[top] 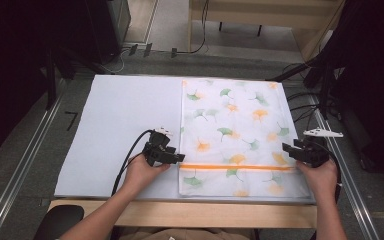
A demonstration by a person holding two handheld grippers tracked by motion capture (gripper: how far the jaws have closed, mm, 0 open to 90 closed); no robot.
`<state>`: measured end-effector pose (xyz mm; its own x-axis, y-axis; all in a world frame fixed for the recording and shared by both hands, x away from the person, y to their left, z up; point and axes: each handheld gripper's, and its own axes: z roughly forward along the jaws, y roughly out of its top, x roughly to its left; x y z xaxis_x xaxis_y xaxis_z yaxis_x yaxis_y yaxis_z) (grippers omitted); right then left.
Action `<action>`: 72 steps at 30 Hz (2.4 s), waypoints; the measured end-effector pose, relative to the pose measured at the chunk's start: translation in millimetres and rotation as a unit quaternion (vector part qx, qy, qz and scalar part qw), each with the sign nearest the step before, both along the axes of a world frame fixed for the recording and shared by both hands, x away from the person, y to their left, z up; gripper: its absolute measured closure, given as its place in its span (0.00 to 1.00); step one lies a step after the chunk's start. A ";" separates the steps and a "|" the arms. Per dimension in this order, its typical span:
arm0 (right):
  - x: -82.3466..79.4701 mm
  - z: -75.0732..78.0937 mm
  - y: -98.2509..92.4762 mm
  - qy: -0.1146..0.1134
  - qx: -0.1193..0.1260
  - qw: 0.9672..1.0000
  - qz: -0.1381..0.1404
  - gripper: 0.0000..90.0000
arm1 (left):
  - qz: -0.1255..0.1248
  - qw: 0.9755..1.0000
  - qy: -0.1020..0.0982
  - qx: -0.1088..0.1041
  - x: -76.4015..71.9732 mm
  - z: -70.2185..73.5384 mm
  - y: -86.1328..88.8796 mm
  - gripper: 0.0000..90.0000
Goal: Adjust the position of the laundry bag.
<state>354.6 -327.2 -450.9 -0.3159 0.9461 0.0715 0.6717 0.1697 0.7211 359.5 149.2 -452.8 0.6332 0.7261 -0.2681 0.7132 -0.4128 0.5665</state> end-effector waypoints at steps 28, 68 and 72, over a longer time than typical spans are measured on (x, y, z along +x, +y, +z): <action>15.4 -28.2 -6.8 0.035 -0.023 0.999 -0.026 0.61 | -0.007 1.000 0.001 -0.003 6.9 -5.9 -14.5 0.79; 27.4 -11.9 39.3 0.075 0.004 0.997 0.017 1.00 | 0.012 0.999 0.019 -0.032 17.9 7.9 41.6 1.00; 32.4 -12.4 56.5 0.080 -0.005 0.996 0.041 1.00 | 0.025 0.999 0.020 -0.030 15.4 11.4 59.6 1.00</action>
